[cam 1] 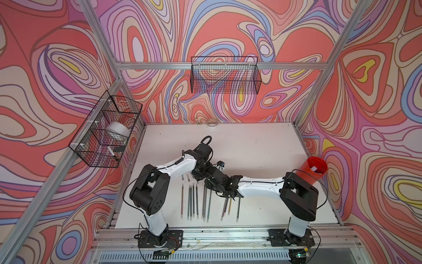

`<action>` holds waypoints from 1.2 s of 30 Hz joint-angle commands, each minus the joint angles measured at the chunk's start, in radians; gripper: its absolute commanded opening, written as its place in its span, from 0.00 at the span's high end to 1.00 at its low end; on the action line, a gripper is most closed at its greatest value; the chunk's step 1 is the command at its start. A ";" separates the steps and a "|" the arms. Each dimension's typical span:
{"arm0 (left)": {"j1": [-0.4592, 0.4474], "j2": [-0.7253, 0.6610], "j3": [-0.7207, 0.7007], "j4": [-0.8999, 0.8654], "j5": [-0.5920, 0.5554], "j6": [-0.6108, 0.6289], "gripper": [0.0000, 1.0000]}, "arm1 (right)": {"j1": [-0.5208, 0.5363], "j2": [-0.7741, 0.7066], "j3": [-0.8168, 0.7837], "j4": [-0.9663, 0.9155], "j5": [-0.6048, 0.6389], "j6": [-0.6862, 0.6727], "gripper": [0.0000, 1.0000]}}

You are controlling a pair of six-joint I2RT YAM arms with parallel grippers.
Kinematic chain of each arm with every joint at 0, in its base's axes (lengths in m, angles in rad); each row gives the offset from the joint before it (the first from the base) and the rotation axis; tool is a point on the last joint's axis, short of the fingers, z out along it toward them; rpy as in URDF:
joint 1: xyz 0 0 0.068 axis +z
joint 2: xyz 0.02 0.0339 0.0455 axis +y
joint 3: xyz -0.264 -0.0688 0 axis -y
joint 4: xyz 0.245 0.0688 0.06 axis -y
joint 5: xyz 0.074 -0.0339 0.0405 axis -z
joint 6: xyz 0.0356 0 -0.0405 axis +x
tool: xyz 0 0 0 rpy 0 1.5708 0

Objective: Remove the protective cover of the pencils
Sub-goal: Pick up the pencil from the center of the board.

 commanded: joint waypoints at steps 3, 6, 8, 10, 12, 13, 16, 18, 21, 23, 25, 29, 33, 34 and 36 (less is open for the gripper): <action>0.006 -0.032 -0.019 0.003 0.051 -0.018 0.34 | -0.024 0.013 0.001 0.116 0.021 0.011 0.70; 0.006 -0.032 -0.023 0.006 0.055 -0.019 0.34 | -0.024 0.004 -0.010 0.148 0.027 0.007 0.68; 0.007 -0.034 -0.025 0.012 0.067 -0.020 0.34 | -0.025 0.001 -0.019 0.171 0.027 0.008 0.68; 0.007 -0.041 -0.031 0.020 0.076 -0.024 0.34 | -0.025 -0.003 -0.040 0.211 0.028 0.012 0.67; 0.012 -0.048 -0.043 0.029 0.083 -0.029 0.34 | -0.026 -0.007 -0.065 0.260 0.030 0.017 0.66; 0.013 -0.051 -0.047 0.030 0.085 -0.030 0.34 | -0.026 -0.009 -0.075 0.280 0.033 0.020 0.65; 0.016 -0.060 -0.055 0.031 0.090 -0.033 0.34 | -0.026 -0.013 -0.103 0.326 0.043 0.026 0.61; 0.017 -0.067 -0.060 0.034 0.094 -0.033 0.33 | -0.025 -0.019 -0.121 0.347 0.057 0.032 0.57; 0.020 -0.073 -0.062 0.033 0.098 -0.036 0.33 | -0.027 -0.030 -0.146 0.381 0.070 0.037 0.56; 0.019 -0.077 -0.069 0.039 0.103 -0.039 0.33 | -0.028 -0.039 -0.163 0.410 0.076 0.042 0.55; 0.022 -0.079 -0.078 0.048 0.109 -0.042 0.32 | -0.027 -0.043 -0.184 0.453 0.074 0.043 0.54; 0.028 -0.077 -0.083 0.049 0.118 -0.041 0.32 | -0.029 -0.055 -0.245 0.572 0.059 0.054 0.52; 0.029 -0.085 -0.088 0.056 0.123 -0.043 0.32 | -0.030 -0.050 -0.255 0.605 0.056 0.063 0.49; 0.029 -0.085 -0.085 0.054 0.124 -0.043 0.32 | -0.030 -0.044 -0.237 0.581 0.050 0.061 0.49; 0.029 -0.089 -0.084 0.058 0.132 -0.044 0.32 | -0.030 -0.029 -0.207 0.546 0.042 0.056 0.50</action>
